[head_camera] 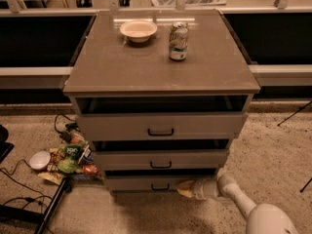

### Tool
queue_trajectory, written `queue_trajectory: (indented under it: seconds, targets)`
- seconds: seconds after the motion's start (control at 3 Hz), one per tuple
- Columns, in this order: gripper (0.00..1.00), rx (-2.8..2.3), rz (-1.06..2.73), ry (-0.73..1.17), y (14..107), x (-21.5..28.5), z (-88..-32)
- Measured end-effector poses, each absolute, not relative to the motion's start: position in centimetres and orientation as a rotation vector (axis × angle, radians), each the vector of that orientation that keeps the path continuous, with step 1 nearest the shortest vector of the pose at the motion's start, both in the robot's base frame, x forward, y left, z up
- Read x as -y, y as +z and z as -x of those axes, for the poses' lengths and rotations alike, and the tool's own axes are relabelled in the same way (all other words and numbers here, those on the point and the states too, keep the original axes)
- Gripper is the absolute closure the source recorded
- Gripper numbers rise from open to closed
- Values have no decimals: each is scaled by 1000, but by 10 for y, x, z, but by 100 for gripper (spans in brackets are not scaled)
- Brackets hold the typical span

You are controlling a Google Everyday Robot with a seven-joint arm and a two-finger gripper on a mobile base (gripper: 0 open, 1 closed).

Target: Close bottom drawer

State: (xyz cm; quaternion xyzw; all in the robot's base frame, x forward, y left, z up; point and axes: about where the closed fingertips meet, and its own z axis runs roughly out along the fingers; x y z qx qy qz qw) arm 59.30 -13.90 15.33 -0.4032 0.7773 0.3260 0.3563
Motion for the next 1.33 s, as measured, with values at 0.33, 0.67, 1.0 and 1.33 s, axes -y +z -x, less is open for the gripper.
queue_trajectory:
  seconds: [0.33, 0.67, 1.0, 1.33]
  targets:
    - [100, -2007, 1019, 783, 160, 161, -614]
    - [100, -2007, 1019, 783, 160, 162, -610]
    - [100, -2041, 1056, 806, 155, 156, -594]
    - [100, -2131, 1146, 880, 155, 169, -544]
